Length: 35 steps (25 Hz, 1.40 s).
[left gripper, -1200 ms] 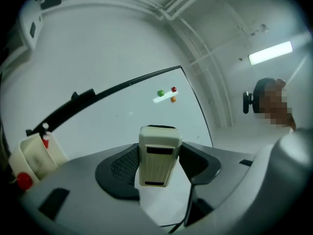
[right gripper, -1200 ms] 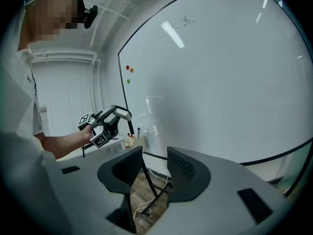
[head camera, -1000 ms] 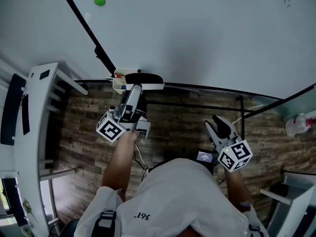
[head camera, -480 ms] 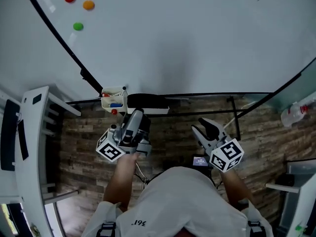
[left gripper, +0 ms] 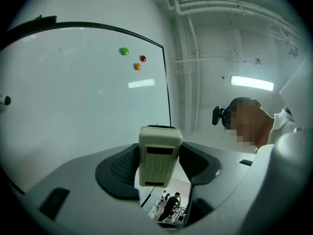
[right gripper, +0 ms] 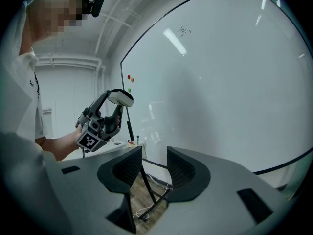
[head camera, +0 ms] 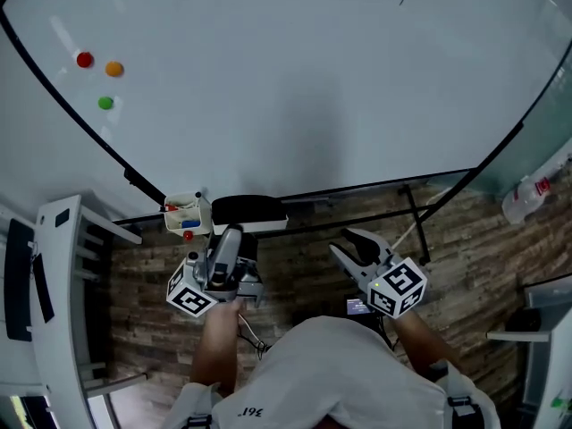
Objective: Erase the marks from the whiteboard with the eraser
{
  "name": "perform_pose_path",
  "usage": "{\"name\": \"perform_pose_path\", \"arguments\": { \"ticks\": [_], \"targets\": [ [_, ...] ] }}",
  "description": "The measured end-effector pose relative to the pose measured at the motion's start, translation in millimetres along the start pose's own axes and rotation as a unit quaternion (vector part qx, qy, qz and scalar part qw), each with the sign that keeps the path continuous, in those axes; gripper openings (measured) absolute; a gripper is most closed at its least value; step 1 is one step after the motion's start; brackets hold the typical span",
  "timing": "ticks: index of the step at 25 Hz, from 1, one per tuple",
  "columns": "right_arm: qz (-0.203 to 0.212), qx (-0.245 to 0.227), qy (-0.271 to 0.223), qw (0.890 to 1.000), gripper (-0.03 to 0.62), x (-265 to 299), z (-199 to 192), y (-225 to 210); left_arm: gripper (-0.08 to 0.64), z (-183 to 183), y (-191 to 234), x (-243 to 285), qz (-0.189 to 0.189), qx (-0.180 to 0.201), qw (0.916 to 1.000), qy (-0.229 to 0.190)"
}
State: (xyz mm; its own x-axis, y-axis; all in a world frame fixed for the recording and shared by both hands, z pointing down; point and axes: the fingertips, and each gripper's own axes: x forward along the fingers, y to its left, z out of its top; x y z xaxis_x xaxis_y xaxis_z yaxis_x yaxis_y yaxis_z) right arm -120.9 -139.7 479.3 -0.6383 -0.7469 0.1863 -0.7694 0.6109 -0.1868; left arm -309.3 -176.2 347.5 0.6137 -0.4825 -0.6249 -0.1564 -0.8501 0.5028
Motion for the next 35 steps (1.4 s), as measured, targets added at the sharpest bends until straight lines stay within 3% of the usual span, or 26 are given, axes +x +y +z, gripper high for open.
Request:
{"name": "perform_pose_path", "arguments": {
  "ticks": [5,9,15,20,22,26,31,35],
  "targets": [
    [0.021,-0.005,0.007,1.0,0.161,-29.9,7.3,-39.7,0.261,-22.3,-7.0,35.2,0.021,0.042,0.9988,-0.016],
    [0.031,-0.01,0.007,0.999,0.161,-56.6,15.3,-75.4,0.261,-23.4,-7.2,77.4,0.065,0.13,0.9893,-0.01],
    [0.035,-0.009,-0.007,0.999,0.161,-98.0,24.8,-127.0,0.261,-1.6,-14.6,154.4,0.13,0.284,0.95,-0.011],
    [0.035,0.001,-0.009,0.999,0.161,-130.2,24.8,-168.3,0.261,11.7,-22.0,207.3,0.166,0.359,0.9183,-0.02],
    [0.034,0.003,-0.011,0.999,0.161,-141.3,26.7,-182.5,0.261,17.2,-24.1,225.1,0.182,0.393,0.9011,-0.014],
    [0.032,0.008,-0.01,0.999,0.161,-157.5,25.0,-205.4,0.261,34.6,-21.0,256.6,0.211,0.467,0.8588,0.008],
    [0.03,0.019,-0.002,0.999,0.161,-168.3,20.3,-219.3,0.252,72.8,-22.1,289.2,0.262,0.529,0.8071,0.005],
    [0.022,0.026,-0.004,0.999,0.161,-166.0,21.6,-220.6,0.25,81.1,-19.8,310.4,0.271,0.583,0.7655,0.005]
  ]
}}
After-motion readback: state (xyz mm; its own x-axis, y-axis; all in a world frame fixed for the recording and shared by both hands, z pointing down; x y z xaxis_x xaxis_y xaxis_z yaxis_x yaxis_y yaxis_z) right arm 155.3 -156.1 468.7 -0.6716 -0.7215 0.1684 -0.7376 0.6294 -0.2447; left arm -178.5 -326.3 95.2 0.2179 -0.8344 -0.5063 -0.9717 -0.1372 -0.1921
